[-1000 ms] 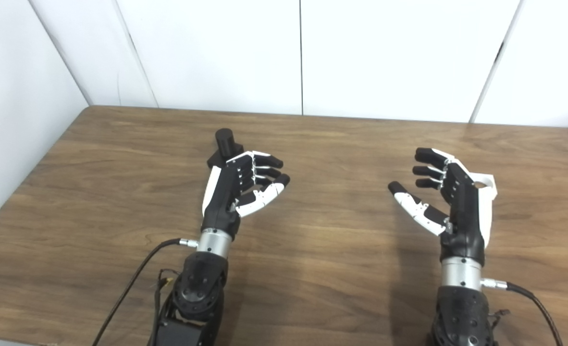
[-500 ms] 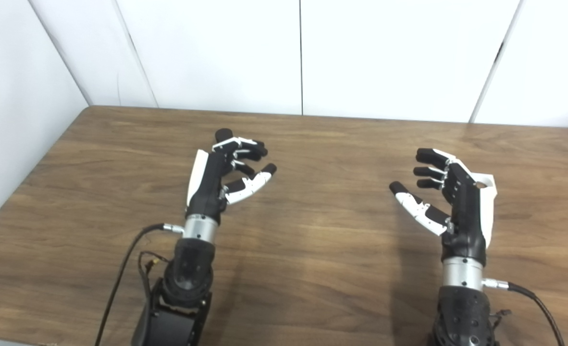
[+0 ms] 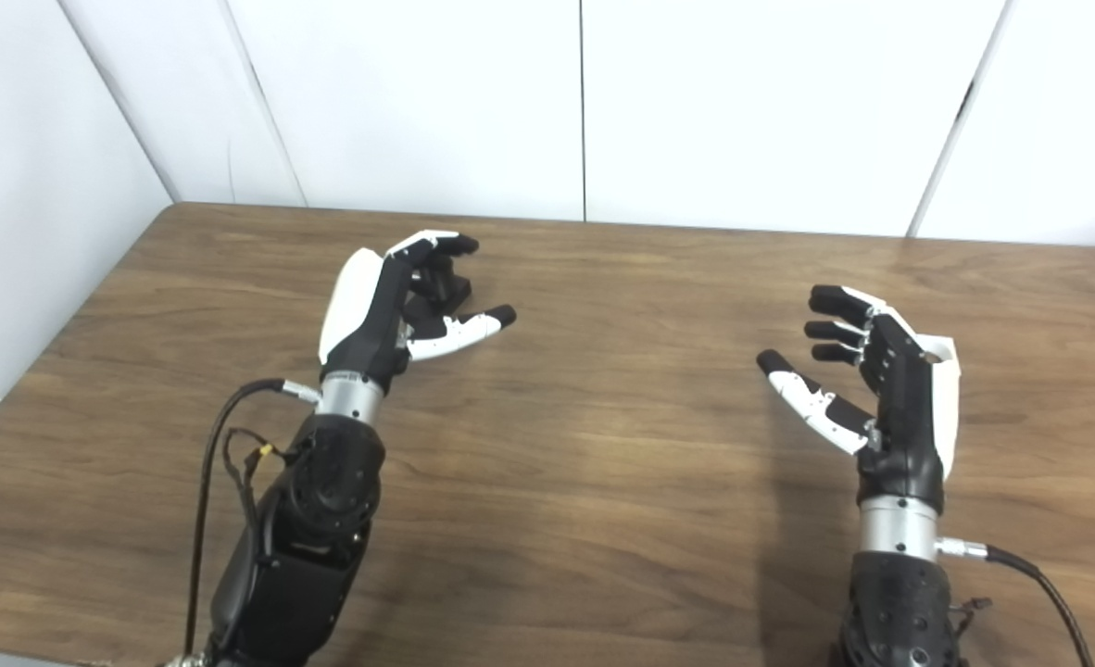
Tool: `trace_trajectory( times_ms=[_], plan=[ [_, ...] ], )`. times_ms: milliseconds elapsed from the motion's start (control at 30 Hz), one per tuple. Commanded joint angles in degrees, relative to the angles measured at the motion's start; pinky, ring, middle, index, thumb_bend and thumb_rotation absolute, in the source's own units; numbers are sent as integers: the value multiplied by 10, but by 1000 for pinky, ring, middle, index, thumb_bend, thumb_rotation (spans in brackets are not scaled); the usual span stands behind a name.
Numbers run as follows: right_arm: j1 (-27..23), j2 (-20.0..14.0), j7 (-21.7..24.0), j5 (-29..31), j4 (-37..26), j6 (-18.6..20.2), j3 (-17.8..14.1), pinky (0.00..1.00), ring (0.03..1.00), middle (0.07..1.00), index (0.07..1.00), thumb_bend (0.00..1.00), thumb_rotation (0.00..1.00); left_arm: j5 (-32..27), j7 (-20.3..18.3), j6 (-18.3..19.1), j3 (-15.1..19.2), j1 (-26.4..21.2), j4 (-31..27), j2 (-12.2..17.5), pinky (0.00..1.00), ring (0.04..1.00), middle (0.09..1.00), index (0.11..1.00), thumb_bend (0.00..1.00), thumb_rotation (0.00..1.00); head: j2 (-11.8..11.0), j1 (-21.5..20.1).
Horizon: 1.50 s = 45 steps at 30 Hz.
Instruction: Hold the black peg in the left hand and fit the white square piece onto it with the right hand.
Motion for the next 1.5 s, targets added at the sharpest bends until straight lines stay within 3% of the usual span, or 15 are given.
trace_trajectory(
  times_ms=[0, 300, 467, 667, 900, 1167, 1267, 1467],
  plan=[
    [-23, -1, -3, 2, -12, -21, -2, 578, 645, 701, 679, 637, 2, 36, 4, 10, -2, -34, -18, 14, 598, 759, 800, 720, 790, 350, -1, 1],
    [-24, 2, -5, 2, -12, -20, -2, 556, 635, 697, 673, 641, 0, 103, -17, 35, -13, -78, 3, 55, 585, 783, 833, 734, 762, 387, -1, 0],
    [-23, 1, -5, 0, -12, -21, -1, 565, 643, 700, 675, 634, 0, 131, -15, 40, -16, -96, 32, 69, 783, 845, 865, 742, 783, 412, -1, -1],
    [-22, 0, -5, -2, -15, -21, 0, 567, 643, 699, 672, 631, 0, 193, -17, 62, -25, -121, 79, 76, 820, 893, 888, 733, 846, 493, 2, -4],
    [-24, 1, -5, -3, -12, -19, -1, 565, 634, 694, 671, 638, 5, 252, -55, 65, -8, -150, 126, 67, 832, 910, 908, 717, 890, 540, 2, -5],
    [-25, 5, -8, -8, -14, -15, 1, 573, 645, 699, 669, 644, 27, 338, -154, 65, 34, -177, 156, 45, 826, 904, 919, 706, 910, 504, 4, -8],
    [-25, 7, -8, -7, -16, -15, 1, 555, 637, 697, 666, 645, 12, 351, -169, 65, 36, -181, 167, 47, 775, 887, 913, 691, 924, 496, 6, -10],
    [-24, 9, -9, -7, -19, -14, 2, 561, 643, 699, 665, 647, 19, 363, -192, 65, 32, -188, 186, 50, 792, 892, 921, 653, 921, 503, 8, -12]
  ],
)
